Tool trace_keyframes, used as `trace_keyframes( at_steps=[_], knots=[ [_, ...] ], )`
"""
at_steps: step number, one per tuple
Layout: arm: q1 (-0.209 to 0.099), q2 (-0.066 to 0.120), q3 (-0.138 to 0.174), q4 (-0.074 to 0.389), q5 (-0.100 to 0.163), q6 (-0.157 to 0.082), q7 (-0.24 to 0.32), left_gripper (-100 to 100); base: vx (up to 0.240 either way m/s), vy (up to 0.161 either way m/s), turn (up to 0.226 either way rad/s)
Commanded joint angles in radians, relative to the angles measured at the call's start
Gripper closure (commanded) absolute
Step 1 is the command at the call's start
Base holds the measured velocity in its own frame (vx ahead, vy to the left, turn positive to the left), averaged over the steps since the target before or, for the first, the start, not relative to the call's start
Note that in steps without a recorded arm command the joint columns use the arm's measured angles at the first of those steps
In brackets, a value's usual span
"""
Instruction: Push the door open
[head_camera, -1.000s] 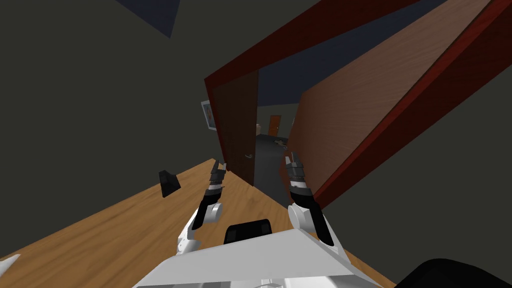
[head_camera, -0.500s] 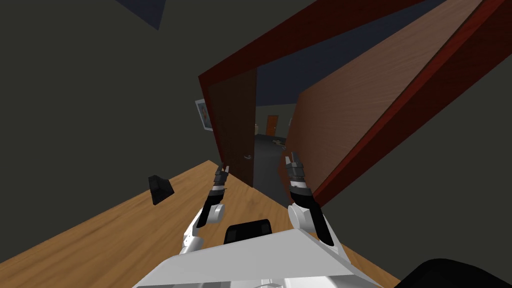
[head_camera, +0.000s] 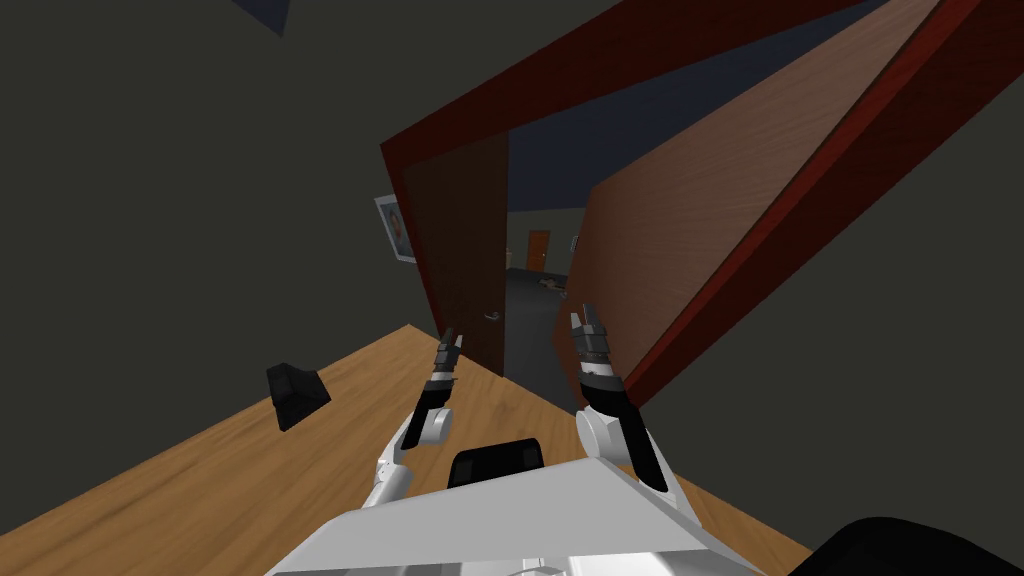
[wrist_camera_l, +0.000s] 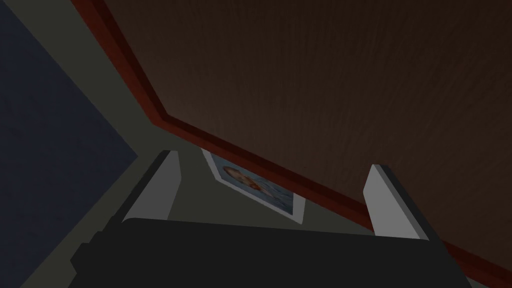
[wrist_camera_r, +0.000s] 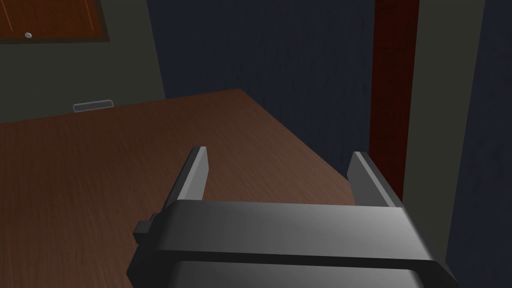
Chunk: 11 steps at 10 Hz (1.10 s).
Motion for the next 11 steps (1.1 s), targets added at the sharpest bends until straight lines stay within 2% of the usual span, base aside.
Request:
trace_keyframes(
  at_steps=[1,2,3,4,5,8,9,11],
  knots=[
    [-0.012,0.000,-0.004,0.038,0.002,-0.004,0.000,-100,0.052,0.047,-0.052],
    [-0.029,0.002,-0.011,0.072,0.006,-0.010,0.000,-100,0.043,0.050,-0.085],
    [-0.029,0.002,-0.011,0.082,0.006,-0.010,0.000,-100,0.032,0.041,-0.062],
    [-0.046,0.003,-0.018,0.120,0.010,-0.016,0.000,-100,0.037,0.033,-0.094],
    [-0.046,0.003,-0.018,0.126,0.010,-0.016,0.000,-100,0.031,0.031,-0.056],
    [-0.096,0.006,-0.038,0.237,0.022,-0.034,0.000,-100,0.054,0.063,-0.146],
    [-0.096,0.006,-0.038,0.254,0.022,-0.034,0.000,-100,0.050,0.056,-0.049],
    [-0.128,0.008,-0.051,0.328,0.030,-0.046,0.000,-100,0.054,0.054,-0.118]
  ],
)
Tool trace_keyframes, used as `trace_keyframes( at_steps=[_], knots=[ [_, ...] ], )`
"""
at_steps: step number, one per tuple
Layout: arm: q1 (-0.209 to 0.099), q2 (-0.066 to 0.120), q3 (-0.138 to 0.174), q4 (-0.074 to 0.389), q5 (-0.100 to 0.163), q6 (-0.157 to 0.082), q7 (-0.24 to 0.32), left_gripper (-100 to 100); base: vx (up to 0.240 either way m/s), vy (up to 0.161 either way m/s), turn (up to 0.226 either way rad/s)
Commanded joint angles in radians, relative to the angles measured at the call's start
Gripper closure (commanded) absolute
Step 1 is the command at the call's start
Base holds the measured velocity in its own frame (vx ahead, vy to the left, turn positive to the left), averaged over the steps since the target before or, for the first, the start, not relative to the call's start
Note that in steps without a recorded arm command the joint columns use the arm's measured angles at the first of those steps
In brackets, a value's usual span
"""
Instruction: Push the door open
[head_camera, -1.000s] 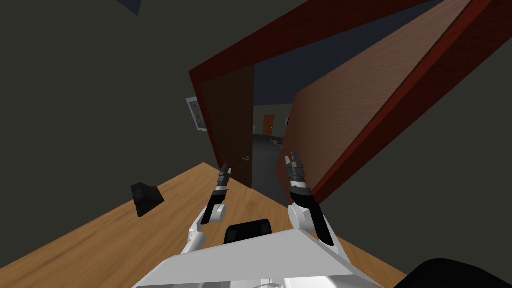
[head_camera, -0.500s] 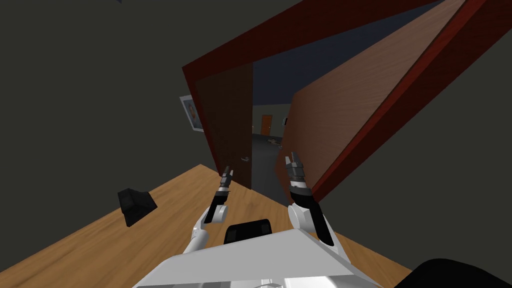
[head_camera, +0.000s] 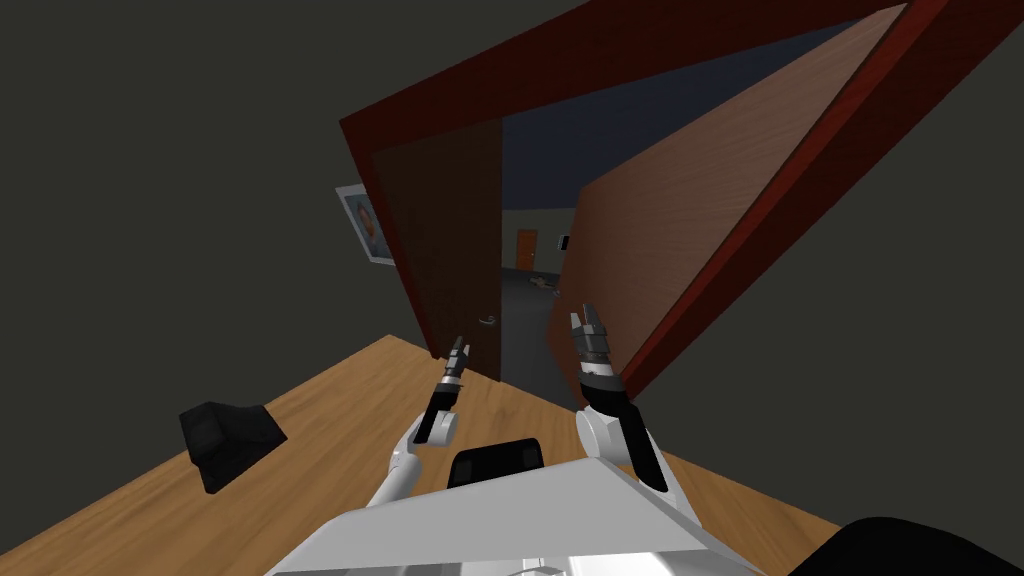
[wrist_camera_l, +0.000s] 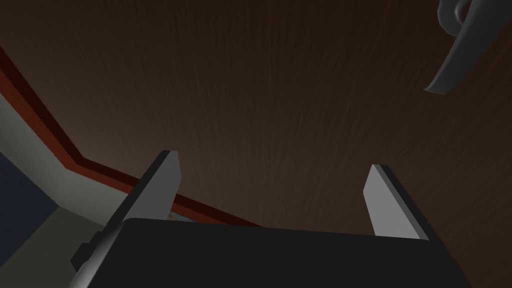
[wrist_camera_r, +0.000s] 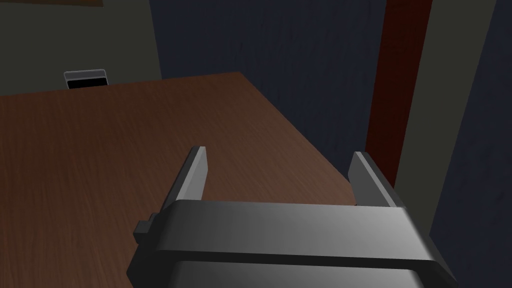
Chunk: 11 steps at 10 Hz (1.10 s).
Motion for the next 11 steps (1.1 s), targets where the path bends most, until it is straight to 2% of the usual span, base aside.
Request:
trace_keyframes(
  at_steps=[1,2,4,5,8,9,11],
  knots=[
    [-0.025,0.000,-0.010,0.050,0.006,-0.004,-0.001,-100,0.078,0.071,-0.186],
    [-0.025,0.000,-0.010,0.064,0.006,-0.004,-0.001,-100,0.049,0.050,-0.047],
    [-0.057,0.001,-0.022,0.133,0.014,-0.015,-0.001,-100,0.050,0.052,-0.105],
    [-0.057,0.001,-0.022,0.144,0.014,-0.015,-0.001,-100,0.039,0.055,-0.065],
    [-0.099,0.000,-0.039,0.243,0.024,-0.030,-0.001,-100,0.046,0.050,-0.121],
    [-0.099,0.000,-0.039,0.254,0.024,-0.030,-0.001,-100,0.043,0.051,-0.046],
    [-0.126,-0.001,-0.050,0.321,0.030,-0.039,-0.001,-100,0.047,0.055,-0.108]
  ],
)
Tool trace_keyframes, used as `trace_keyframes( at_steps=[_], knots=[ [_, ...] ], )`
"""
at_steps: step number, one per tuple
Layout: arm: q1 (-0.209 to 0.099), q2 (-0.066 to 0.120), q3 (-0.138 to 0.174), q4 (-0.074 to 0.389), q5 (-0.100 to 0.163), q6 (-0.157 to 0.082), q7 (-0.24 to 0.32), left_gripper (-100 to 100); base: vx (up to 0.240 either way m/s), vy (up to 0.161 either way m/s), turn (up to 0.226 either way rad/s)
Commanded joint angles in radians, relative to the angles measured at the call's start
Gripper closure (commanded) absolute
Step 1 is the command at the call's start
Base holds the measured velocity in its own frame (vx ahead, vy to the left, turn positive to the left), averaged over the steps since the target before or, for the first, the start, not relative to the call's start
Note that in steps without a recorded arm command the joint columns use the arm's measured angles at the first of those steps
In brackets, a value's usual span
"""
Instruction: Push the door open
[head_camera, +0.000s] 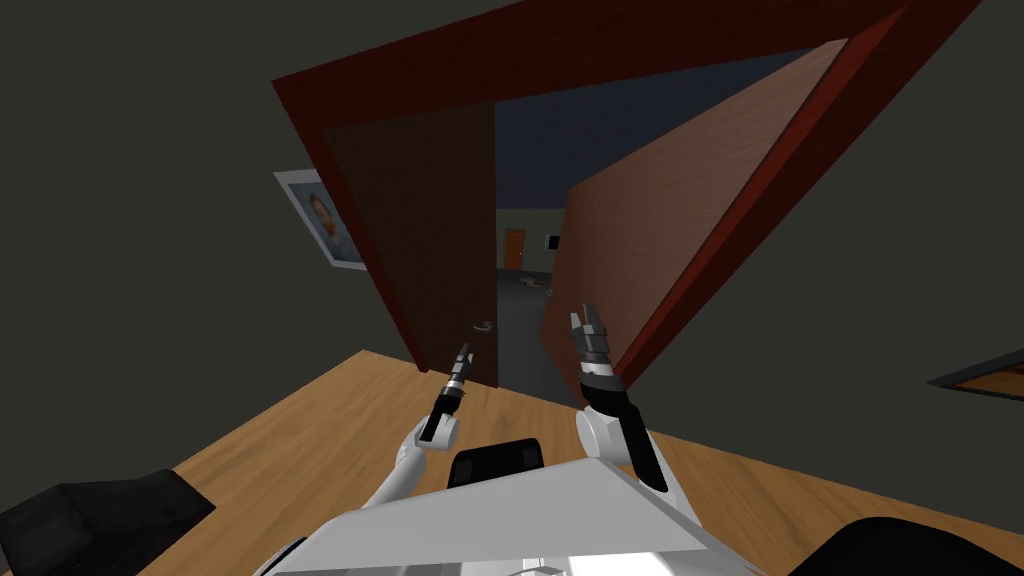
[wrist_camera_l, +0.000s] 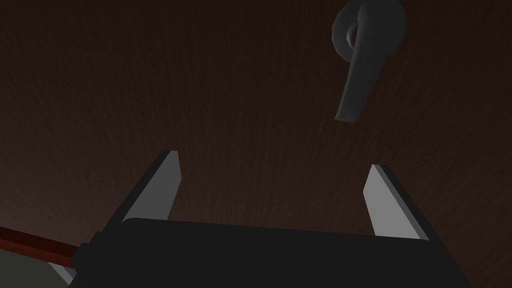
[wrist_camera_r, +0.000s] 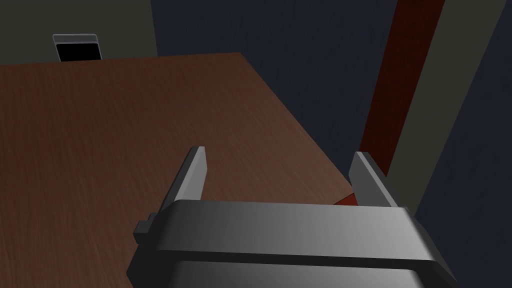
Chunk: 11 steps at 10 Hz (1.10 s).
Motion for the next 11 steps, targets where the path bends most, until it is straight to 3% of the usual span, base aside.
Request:
trace_keyframes(
  at_steps=[1,2,11],
  knots=[
    [-0.020,-0.003,-0.008,0.050,0.004,-0.010,-0.001,-100,0.054,0.070,-0.114],
    [-0.020,-0.003,-0.008,0.056,0.004,-0.010,-0.001,-100,0.036,0.051,-0.029],
    [-0.106,-0.011,-0.043,0.278,0.025,-0.041,0.000,-100,0.038,0.055,-0.088]
  ],
)
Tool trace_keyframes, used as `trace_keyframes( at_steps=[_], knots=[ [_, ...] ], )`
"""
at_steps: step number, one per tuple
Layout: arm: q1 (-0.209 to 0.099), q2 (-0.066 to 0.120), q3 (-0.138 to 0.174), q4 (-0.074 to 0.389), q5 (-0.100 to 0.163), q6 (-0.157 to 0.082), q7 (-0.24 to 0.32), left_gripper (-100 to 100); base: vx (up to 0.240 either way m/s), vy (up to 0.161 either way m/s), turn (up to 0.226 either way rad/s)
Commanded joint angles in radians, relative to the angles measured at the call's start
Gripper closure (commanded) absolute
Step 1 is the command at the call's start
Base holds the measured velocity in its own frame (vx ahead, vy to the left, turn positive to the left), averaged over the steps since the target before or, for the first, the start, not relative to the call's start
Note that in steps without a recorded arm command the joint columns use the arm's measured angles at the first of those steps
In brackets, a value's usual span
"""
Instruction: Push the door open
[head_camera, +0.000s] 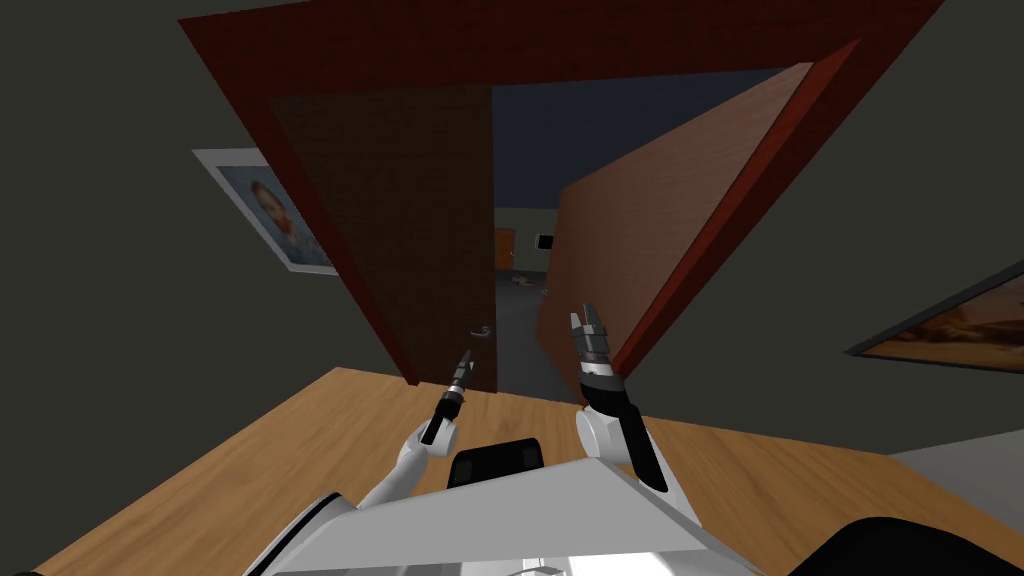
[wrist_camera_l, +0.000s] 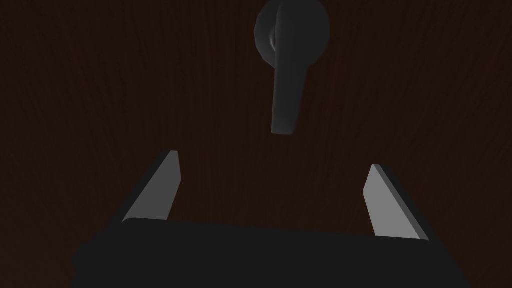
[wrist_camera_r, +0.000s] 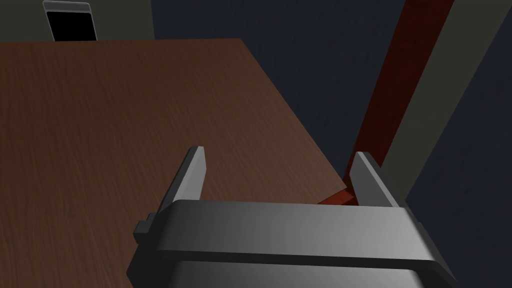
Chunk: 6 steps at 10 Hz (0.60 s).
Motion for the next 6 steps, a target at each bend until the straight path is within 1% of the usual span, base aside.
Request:
trace_keyframes(
  at_steps=[1,2,3,6],
  knots=[
    [-0.010,-0.002,-0.007,0.029,0.004,0.002,-0.003,-100,0.057,0.067,-0.099],
    [-0.007,0.001,-0.005,0.020,0.002,-0.002,0.001,-100,0.029,0.032,-0.017],
    [-0.006,0.002,-0.003,0.023,0.003,-0.003,0.000,-100,0.121,-0.013,-0.024],
    [-0.004,0.003,0.003,0.026,0.005,-0.008,-0.003,-100,0.193,-0.030,-0.027]
  ],
)
